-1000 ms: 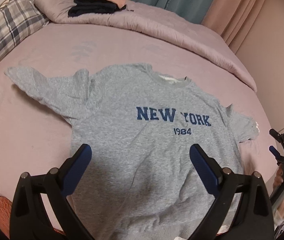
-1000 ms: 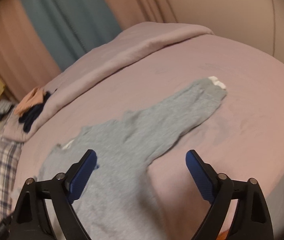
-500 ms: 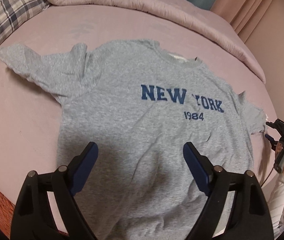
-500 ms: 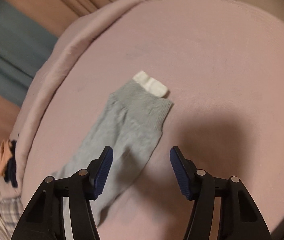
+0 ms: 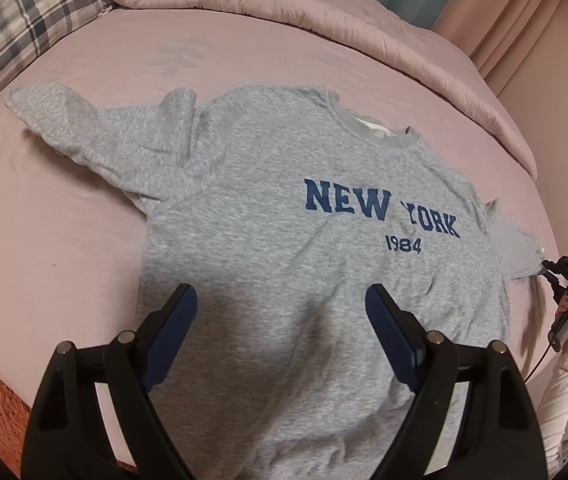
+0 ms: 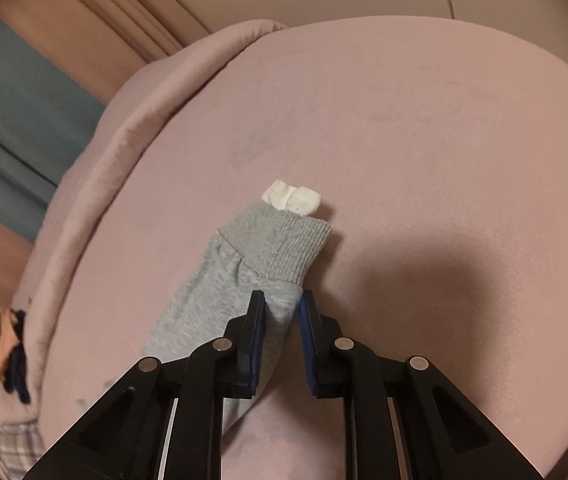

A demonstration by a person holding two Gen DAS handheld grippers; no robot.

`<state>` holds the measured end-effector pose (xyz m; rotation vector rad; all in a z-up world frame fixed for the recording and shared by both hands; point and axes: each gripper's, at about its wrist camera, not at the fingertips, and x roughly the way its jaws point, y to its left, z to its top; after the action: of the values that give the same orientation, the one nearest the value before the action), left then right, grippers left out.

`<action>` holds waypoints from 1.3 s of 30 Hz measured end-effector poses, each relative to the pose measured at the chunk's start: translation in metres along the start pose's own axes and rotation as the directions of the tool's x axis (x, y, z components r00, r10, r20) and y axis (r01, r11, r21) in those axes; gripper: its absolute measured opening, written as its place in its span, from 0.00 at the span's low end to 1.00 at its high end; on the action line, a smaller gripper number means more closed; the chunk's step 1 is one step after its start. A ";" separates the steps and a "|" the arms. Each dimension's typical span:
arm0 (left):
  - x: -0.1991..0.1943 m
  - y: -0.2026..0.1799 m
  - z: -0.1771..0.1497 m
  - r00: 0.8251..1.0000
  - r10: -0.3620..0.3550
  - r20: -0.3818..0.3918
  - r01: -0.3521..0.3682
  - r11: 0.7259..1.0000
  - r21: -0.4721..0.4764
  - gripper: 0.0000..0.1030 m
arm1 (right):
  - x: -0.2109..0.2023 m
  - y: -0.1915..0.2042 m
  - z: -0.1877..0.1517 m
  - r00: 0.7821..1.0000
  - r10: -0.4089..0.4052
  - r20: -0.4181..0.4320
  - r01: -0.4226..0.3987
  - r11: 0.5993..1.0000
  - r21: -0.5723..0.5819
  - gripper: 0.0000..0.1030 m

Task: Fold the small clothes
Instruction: 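Lift the sleeve with the right gripper and carry it across the shirt front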

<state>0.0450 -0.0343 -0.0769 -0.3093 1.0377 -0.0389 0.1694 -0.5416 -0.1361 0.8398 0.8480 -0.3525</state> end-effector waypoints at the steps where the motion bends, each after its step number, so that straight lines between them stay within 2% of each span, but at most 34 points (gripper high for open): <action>1: -0.001 0.002 0.001 1.000 0.002 0.002 -0.002 1.000 -0.003 0.83 | -0.005 0.006 0.001 1.000 0.006 0.022 -0.005 1.000 -0.014 0.17; 5: -0.009 0.008 0.005 1.000 0.005 0.020 -0.005 1.000 -0.013 0.83 | -0.037 0.038 0.004 0.993 0.036 0.113 -0.024 0.994 -0.108 0.17; 9: -0.015 0.014 0.008 0.999 0.005 0.039 -0.004 1.000 -0.025 0.83 | -0.078 0.086 -0.006 0.977 0.107 0.187 -0.055 0.963 -0.265 0.17; 14: -0.020 0.020 0.009 0.999 -0.005 0.049 0.007 0.999 -0.040 0.83 | -0.101 0.137 -0.029 0.963 0.194 0.188 -0.100 0.902 -0.420 0.17; 19: -0.024 0.023 0.009 0.998 -0.010 0.063 0.013 0.999 -0.041 0.84 | -0.100 0.188 -0.059 0.956 0.261 0.132 -0.150 0.825 -0.546 0.17; 23: -0.026 0.027 0.009 0.998 -0.006 0.068 0.009 0.999 -0.045 0.84 | -0.092 0.215 -0.082 0.959 0.268 0.089 -0.160 0.777 -0.608 0.17; 27: -0.026 0.032 0.009 0.998 -0.006 0.070 0.010 0.998 -0.056 0.84 | -0.089 0.243 -0.111 0.956 0.292 0.031 -0.192 0.703 -0.685 0.17; 33: -0.027 0.036 0.010 0.997 -0.009 0.078 0.014 0.998 -0.064 0.84 | -0.086 0.267 -0.156 0.951 0.300 -0.074 -0.252 0.614 -0.748 0.17; 39: -0.026 0.040 0.011 0.997 -0.013 0.076 0.018 0.997 -0.075 0.84 | -0.069 0.287 -0.208 0.945 0.270 -0.187 -0.307 0.523 -0.795 0.16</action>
<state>0.0363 0.0111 -0.0610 -0.3847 0.9632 -0.0020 0.1854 -0.2021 -0.0143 0.0795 0.7714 0.3731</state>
